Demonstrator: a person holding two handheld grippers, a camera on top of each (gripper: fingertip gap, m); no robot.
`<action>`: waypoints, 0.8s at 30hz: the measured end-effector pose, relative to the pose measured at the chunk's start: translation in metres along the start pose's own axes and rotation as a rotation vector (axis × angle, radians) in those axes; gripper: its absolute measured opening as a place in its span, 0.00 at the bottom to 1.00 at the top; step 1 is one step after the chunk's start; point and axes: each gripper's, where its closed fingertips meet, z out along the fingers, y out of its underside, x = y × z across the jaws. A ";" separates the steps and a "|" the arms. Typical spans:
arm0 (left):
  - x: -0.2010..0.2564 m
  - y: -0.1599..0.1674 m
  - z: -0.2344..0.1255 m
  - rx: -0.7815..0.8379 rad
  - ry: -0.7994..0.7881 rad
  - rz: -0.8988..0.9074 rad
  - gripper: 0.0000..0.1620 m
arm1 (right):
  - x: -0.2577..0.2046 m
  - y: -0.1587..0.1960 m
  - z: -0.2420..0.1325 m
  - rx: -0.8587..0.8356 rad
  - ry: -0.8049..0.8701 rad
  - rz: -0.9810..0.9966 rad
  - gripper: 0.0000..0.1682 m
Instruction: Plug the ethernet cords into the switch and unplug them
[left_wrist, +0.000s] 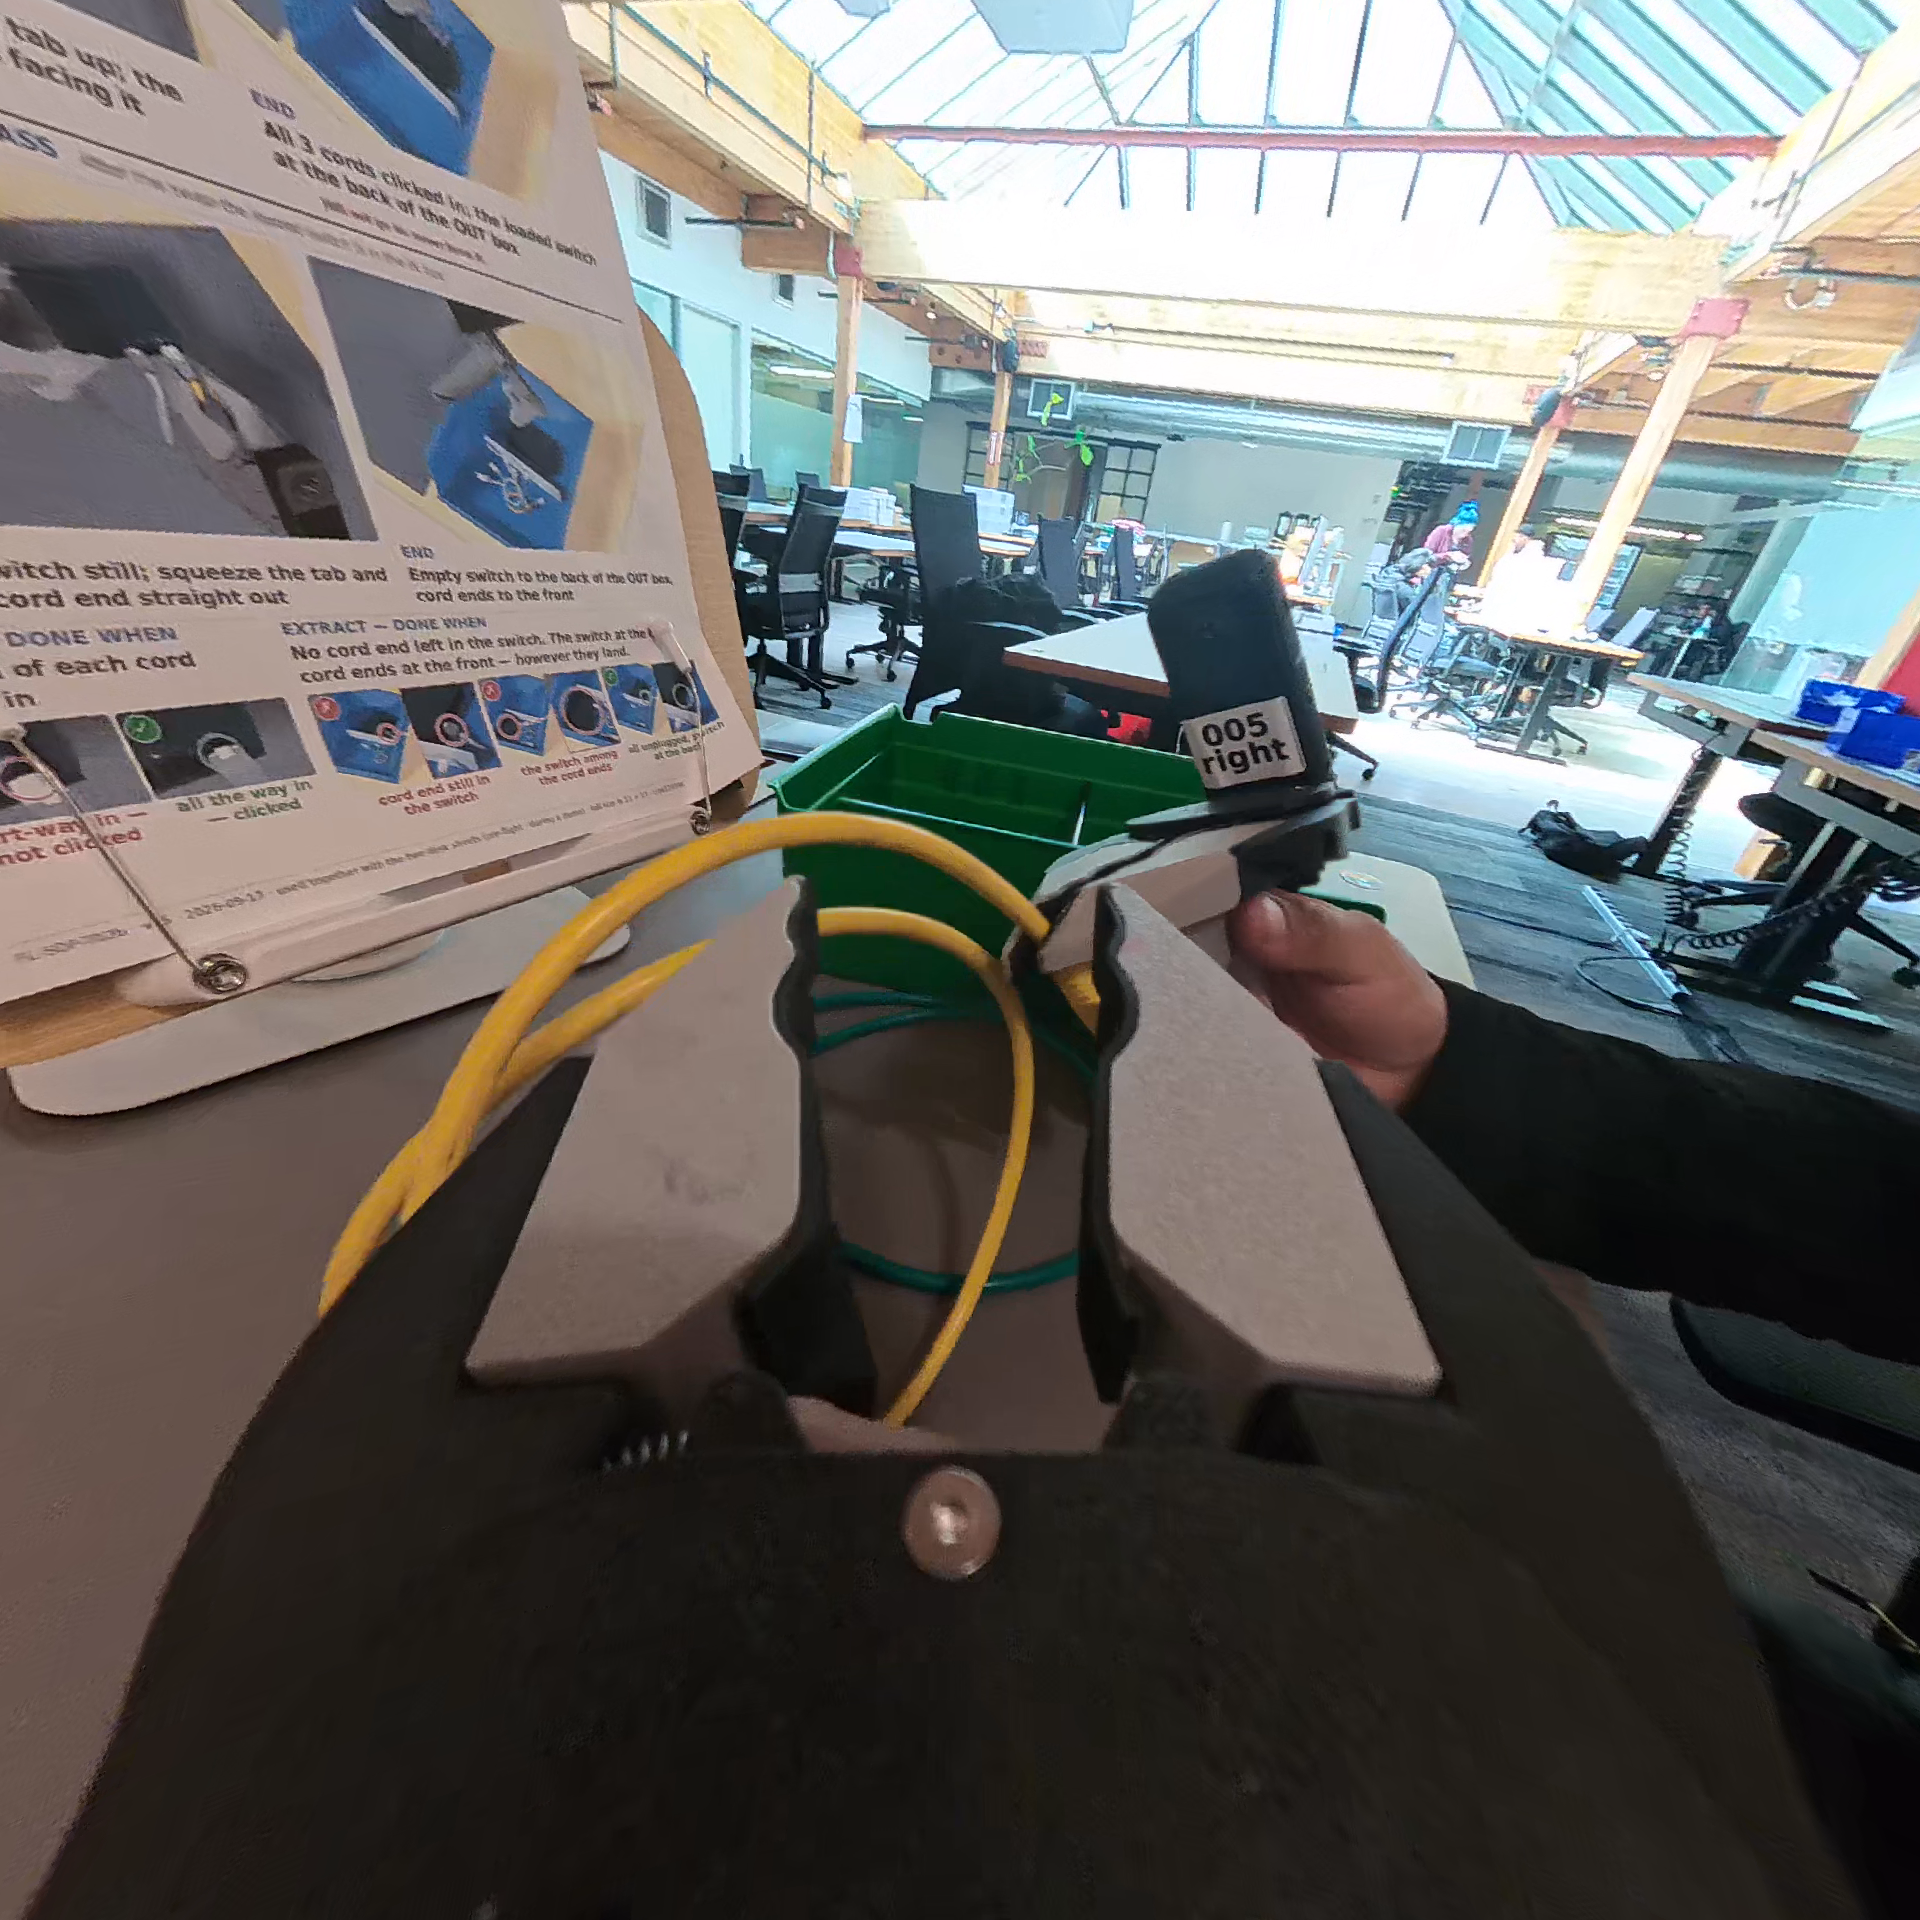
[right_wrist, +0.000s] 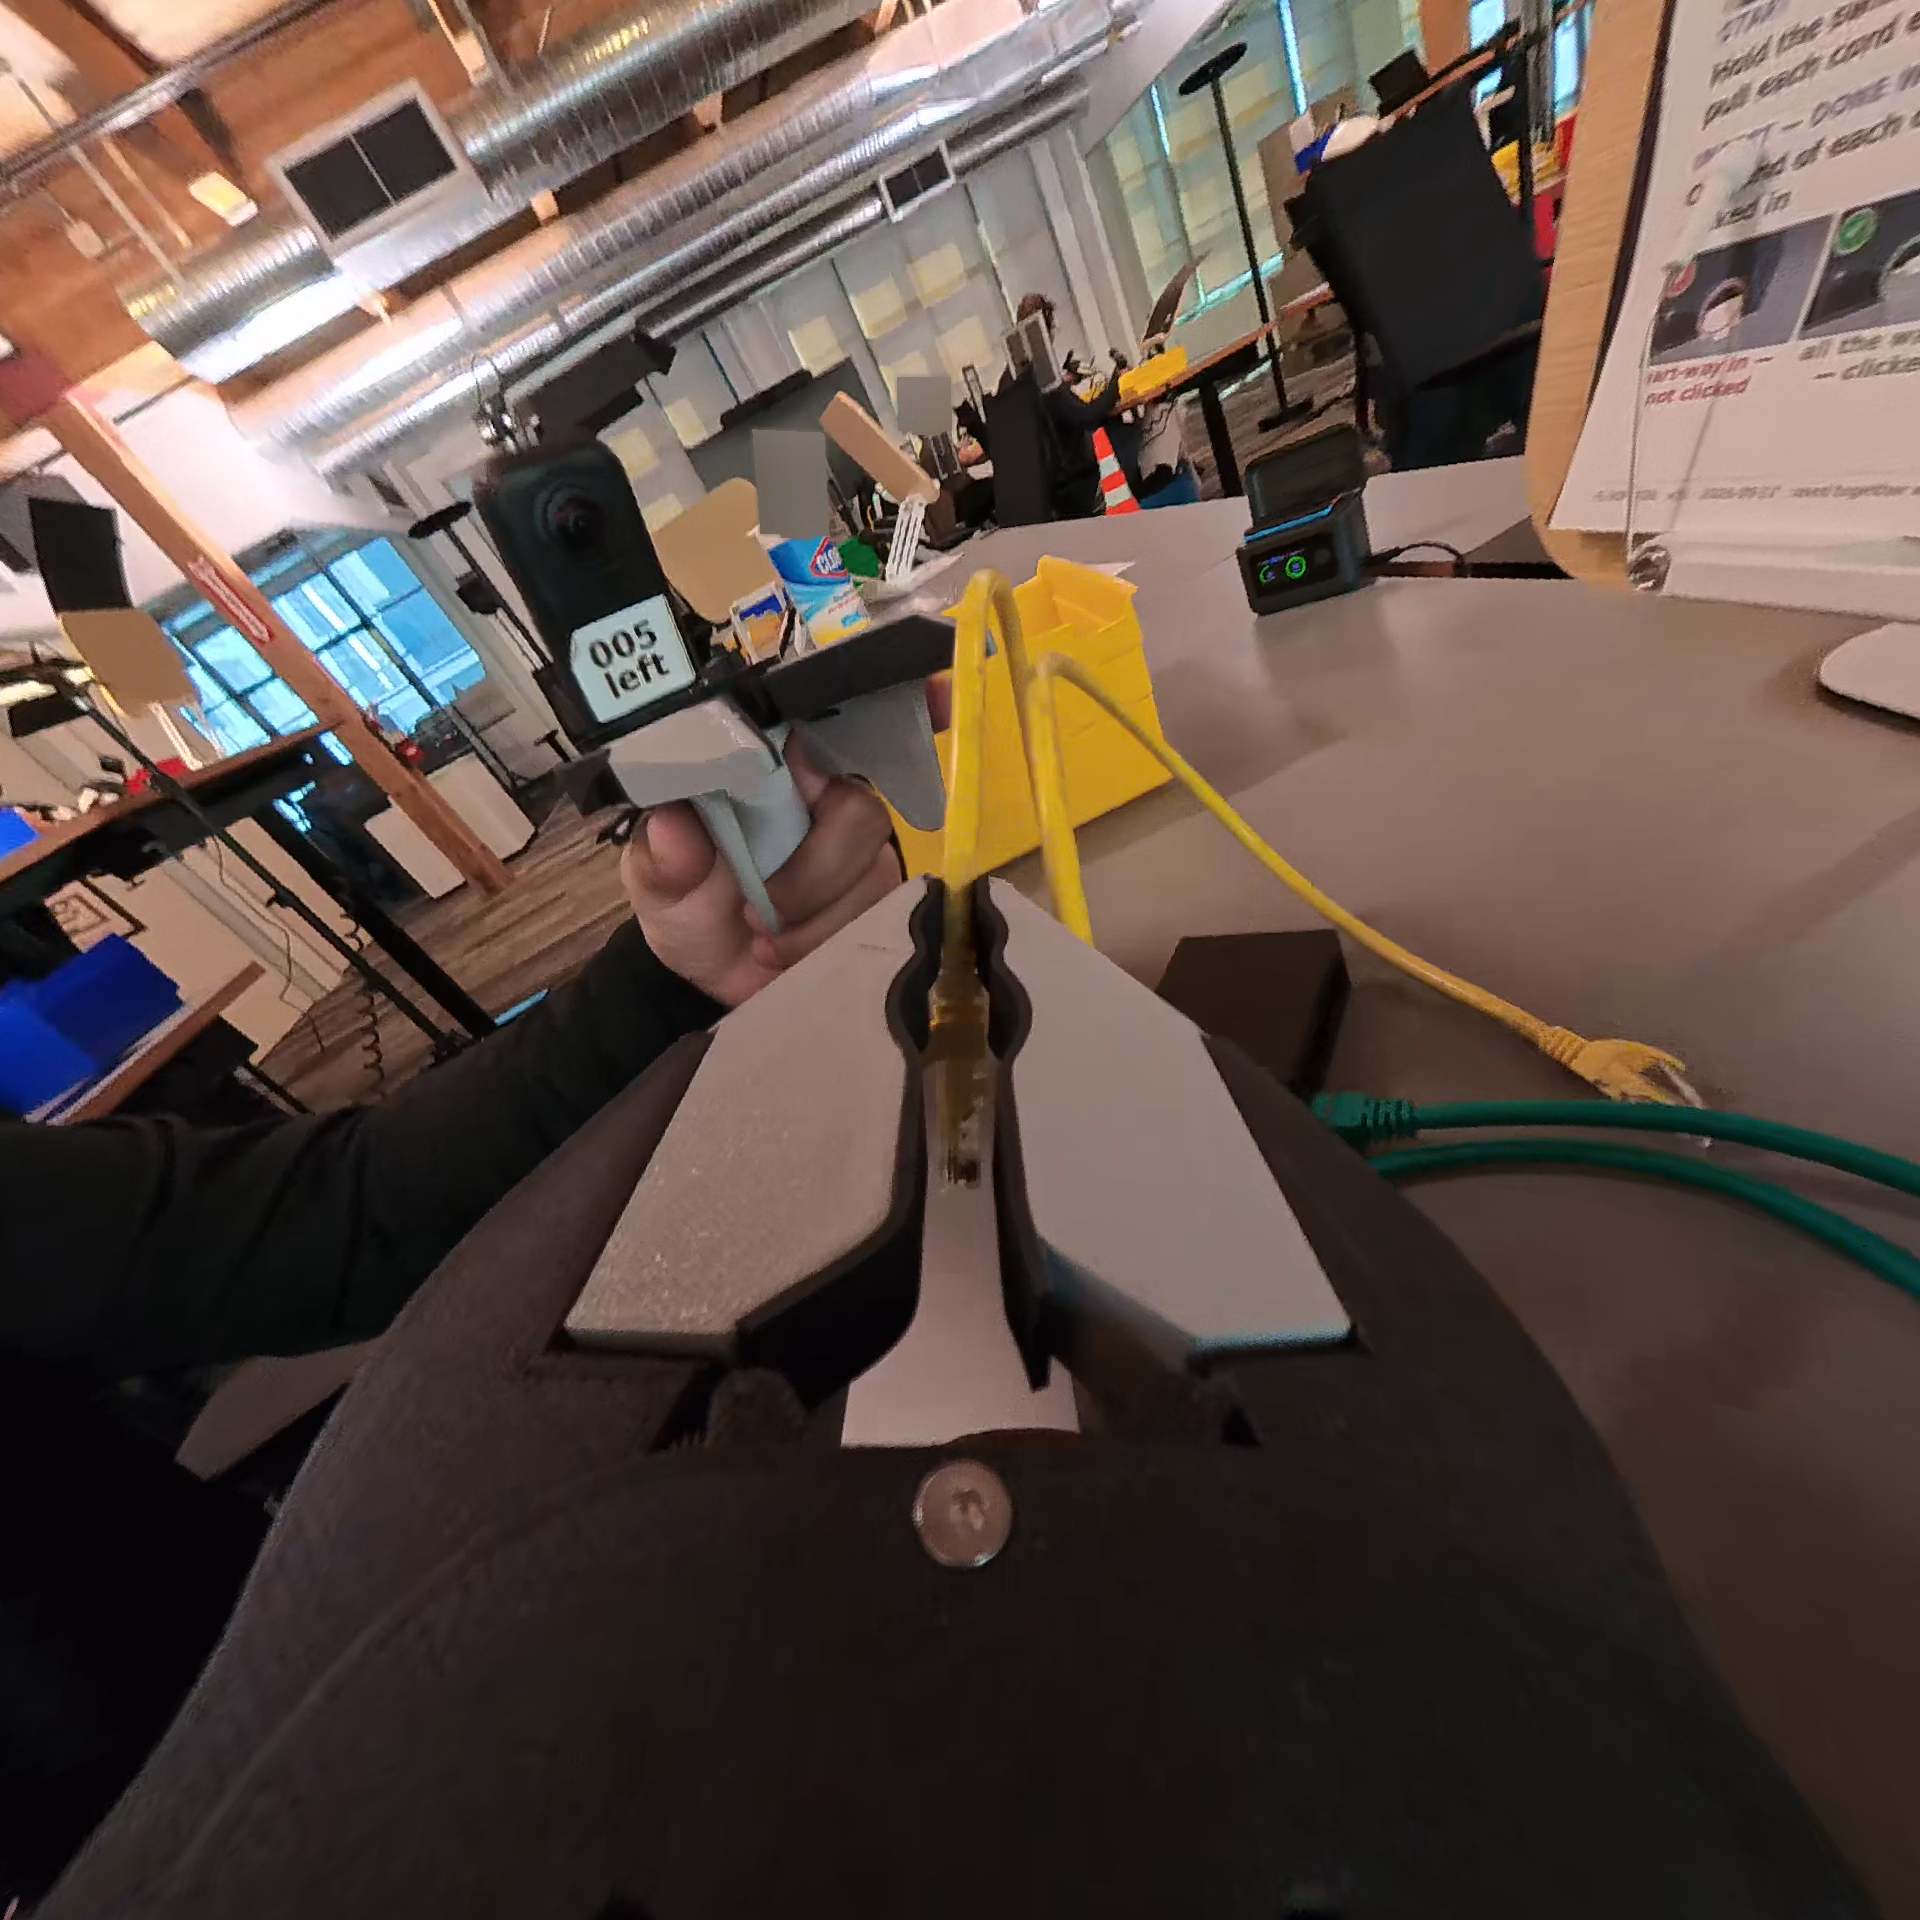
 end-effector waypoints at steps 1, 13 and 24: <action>0.001 0.000 -0.001 0.000 0.007 -0.003 0.31 | -0.001 -0.004 -0.001 0.020 -0.007 0.006 0.01; 0.045 0.058 0.026 -0.275 0.145 0.172 0.25 | -0.025 -0.013 0.010 0.106 -0.080 -0.054 0.01; 0.057 0.053 0.025 -0.239 0.243 0.025 0.16 | -0.038 -0.017 0.010 0.147 -0.166 -0.028 0.01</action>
